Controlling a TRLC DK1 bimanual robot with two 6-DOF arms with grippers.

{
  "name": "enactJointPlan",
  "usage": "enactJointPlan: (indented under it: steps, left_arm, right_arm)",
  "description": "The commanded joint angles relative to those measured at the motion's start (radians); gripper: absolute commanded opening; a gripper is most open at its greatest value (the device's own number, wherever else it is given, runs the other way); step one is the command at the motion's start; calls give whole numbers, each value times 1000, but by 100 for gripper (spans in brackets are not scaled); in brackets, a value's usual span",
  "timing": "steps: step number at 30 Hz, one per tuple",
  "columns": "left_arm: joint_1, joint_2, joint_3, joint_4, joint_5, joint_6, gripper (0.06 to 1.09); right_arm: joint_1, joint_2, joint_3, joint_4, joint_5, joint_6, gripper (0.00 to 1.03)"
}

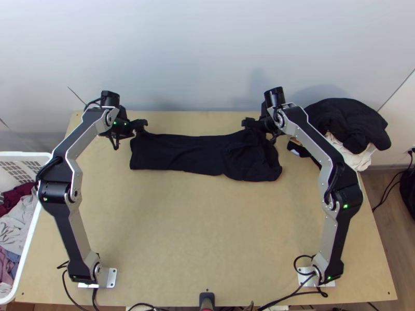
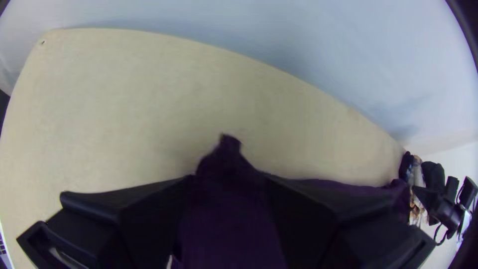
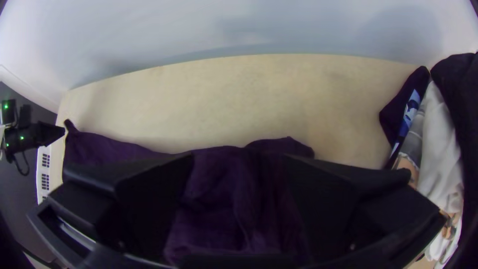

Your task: Fold the t-shirt

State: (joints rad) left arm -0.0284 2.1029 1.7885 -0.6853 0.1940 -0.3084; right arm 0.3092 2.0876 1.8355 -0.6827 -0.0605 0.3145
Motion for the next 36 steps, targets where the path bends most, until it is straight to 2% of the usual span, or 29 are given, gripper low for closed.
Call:
enactJointPlan:
  steps: [1,5,10,17,27,36]
  left_arm:
    - [-11,-87,-6,-53,2,-9,103]
    - [13,-173,-106,-63,-1,15,104]
    - [47,-271,-313,41,1,61,104]
    - [42,-277,-451,138,-2,89,104]
    - [-16,-182,-420,184,-1,80,104]
    - [-50,-123,-374,156,-2,75,103]
  right_arm:
    - [27,-61,2,-6,-1,29,99]
    - [44,-129,-12,-17,-1,46,99]
    - [85,-207,-41,-18,-2,47,99]
    - [154,-258,-91,-38,-9,44,99]
    - [260,-274,-154,-37,-9,47,99]
    - [265,-265,-137,-37,-9,49,99]
